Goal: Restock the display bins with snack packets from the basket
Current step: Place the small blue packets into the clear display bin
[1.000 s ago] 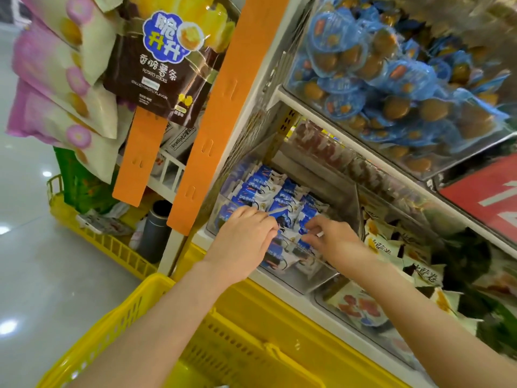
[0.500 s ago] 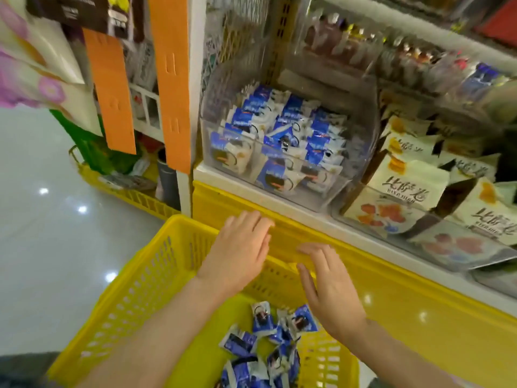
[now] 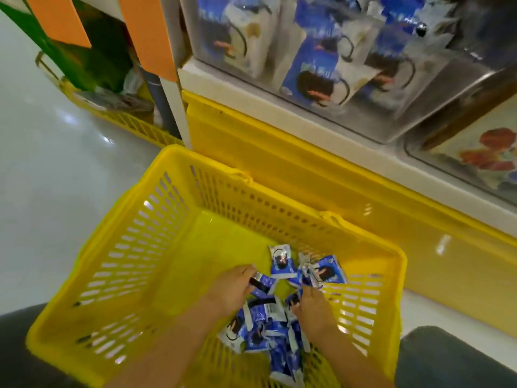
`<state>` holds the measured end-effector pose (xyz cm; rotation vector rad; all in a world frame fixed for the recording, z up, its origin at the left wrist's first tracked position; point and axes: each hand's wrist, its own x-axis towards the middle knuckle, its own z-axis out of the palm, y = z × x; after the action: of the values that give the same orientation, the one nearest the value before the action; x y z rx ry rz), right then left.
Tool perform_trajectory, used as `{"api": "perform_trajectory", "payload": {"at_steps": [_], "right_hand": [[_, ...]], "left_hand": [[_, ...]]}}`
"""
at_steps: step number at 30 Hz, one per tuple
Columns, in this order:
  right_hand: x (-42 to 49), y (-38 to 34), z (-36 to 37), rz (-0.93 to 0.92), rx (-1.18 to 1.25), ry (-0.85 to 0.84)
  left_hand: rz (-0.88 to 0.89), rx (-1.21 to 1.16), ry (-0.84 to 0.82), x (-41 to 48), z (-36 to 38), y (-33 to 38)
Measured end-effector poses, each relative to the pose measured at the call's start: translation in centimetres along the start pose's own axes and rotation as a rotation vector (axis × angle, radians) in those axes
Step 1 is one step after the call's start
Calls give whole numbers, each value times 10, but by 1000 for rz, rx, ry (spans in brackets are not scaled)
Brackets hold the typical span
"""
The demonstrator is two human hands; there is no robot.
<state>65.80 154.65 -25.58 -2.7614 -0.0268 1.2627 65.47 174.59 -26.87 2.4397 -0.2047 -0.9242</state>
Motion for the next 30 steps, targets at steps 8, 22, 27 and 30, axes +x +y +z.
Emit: {"api": "perform_trajectory", "payload": {"at_steps": [8, 22, 27, 30], "right_hand": [[17, -1, 1, 68, 49, -37], [-6, -16, -11, -41, 544, 61], [-20, -30, -44, -111, 745, 157], [-35, -42, -64, -180, 879, 177]], "left_hand": [[-41, 96, 3, 30, 25, -3], [-221, -171, -35, 2, 9, -4], [-319, -762, 143, -12, -17, 15], [-327, -1012, 239, -22, -34, 39]]}}
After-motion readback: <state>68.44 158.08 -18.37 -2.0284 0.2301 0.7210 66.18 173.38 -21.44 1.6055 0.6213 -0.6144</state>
